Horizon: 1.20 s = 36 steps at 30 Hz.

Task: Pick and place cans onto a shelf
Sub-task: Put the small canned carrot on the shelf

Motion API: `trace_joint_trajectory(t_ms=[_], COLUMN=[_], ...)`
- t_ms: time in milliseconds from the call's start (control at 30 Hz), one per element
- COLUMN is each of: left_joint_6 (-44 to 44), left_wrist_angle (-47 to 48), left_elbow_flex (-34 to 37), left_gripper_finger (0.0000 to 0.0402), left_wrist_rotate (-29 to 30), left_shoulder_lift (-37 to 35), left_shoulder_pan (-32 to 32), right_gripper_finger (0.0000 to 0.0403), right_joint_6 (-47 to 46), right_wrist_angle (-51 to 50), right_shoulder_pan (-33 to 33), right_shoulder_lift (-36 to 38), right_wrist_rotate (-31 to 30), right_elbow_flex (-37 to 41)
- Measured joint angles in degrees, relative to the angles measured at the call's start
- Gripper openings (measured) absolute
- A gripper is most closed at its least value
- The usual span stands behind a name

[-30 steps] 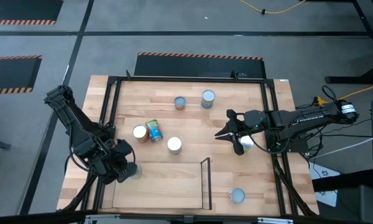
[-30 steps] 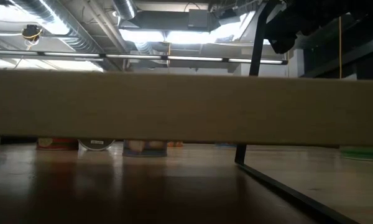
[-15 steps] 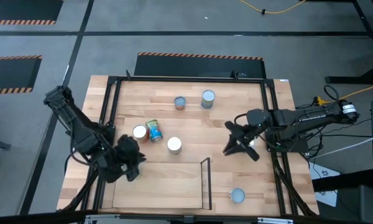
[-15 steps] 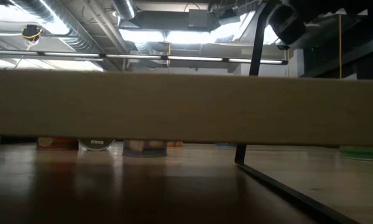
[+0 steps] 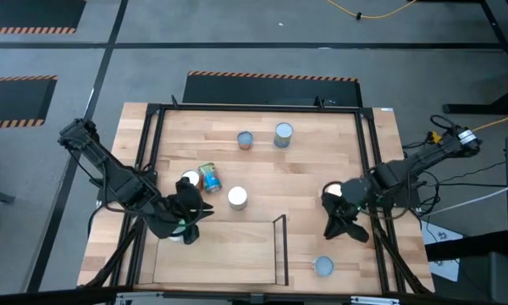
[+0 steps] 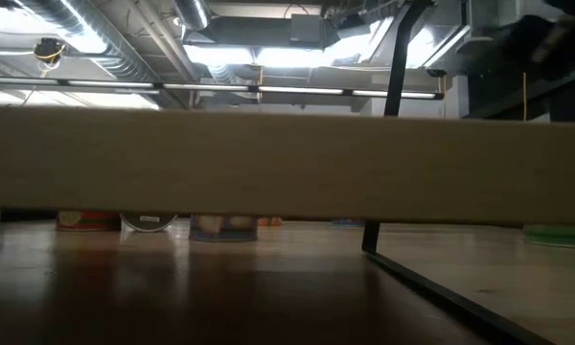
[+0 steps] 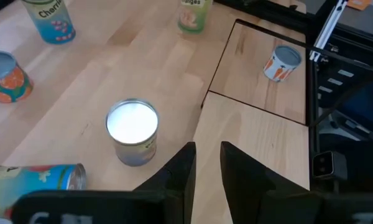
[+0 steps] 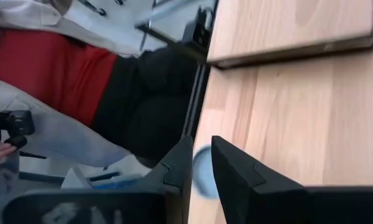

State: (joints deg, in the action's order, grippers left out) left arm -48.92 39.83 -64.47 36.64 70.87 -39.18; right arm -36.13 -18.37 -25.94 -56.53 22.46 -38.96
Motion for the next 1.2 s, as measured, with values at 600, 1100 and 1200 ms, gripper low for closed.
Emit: trace_joint_trajectory(t_ms=[600, 1100, 1200], left_joint_6=[0.04, 0.04, 0.04], left_wrist_angle=[0.00, 0.00, 0.00], left_elbow_flex=[0.00, 0.00, 0.00], left_gripper_finger=[0.0066, 0.0066, 0.0066], left_wrist_rotate=[-0.12, -0.12, -0.12], left_shoulder_lift=[0.00, 0.00, 0.00], left_shoulder_pan=[0.07, 0.07, 0.04], right_gripper_finger=[0.0065, 0.0065, 0.0065], right_joint_6=[-11.27, -8.43, -8.43], right_wrist_angle=[-7.69, 2.19, 3.32], right_shoulder_pan=[-10.51, -13.75, -14.30], right_shoulder_lift=[-0.19, -11.99, -14.06], right_wrist_rotate=[-14.94, -15.35, -15.35], right_elbow_flex=[0.00, -0.02, -0.02])
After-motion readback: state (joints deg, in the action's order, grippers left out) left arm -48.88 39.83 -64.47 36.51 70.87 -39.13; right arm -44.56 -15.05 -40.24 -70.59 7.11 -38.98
